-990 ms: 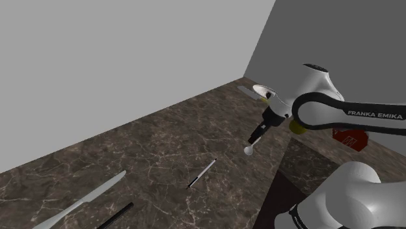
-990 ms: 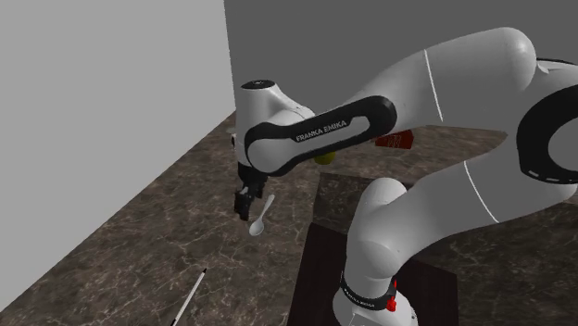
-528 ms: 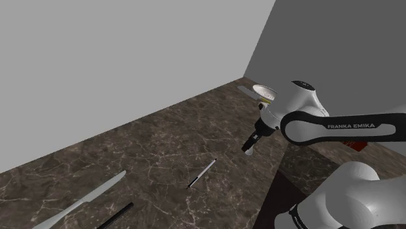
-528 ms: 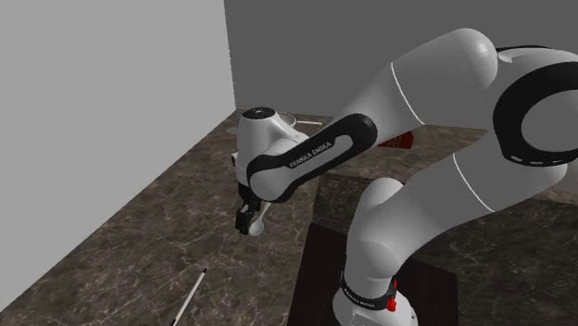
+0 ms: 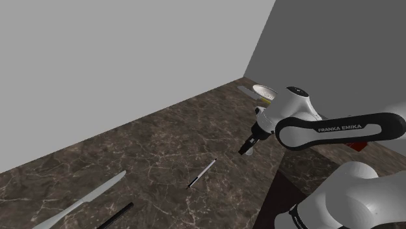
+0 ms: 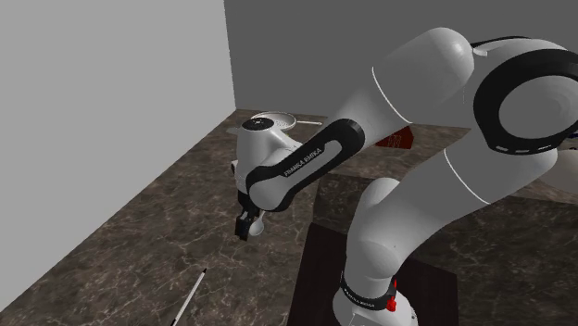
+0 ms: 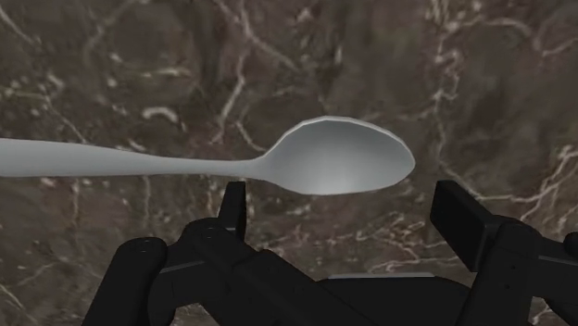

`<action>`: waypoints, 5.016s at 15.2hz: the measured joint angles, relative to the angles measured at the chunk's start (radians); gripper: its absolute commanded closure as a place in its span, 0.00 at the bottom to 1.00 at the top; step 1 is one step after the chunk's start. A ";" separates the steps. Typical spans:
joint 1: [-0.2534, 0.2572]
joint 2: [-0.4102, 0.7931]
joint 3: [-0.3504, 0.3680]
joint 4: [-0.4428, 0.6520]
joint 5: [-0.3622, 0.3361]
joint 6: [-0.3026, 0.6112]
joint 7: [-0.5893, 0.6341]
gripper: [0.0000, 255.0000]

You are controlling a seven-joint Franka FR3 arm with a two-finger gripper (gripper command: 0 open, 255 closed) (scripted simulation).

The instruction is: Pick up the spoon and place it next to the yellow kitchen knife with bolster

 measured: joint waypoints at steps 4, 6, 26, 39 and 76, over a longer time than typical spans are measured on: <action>0.000 0.001 0.000 0.000 0.000 0.001 0.000 1.00; 0.000 0.001 0.000 0.000 0.000 0.001 0.000 1.00; 0.000 -0.136 -0.004 0.097 -0.001 -0.232 -0.003 1.00; -0.030 -0.154 -0.055 0.222 -0.030 -0.375 -0.058 1.00; -0.228 0.883 -0.552 1.151 0.266 -0.351 -0.889 1.00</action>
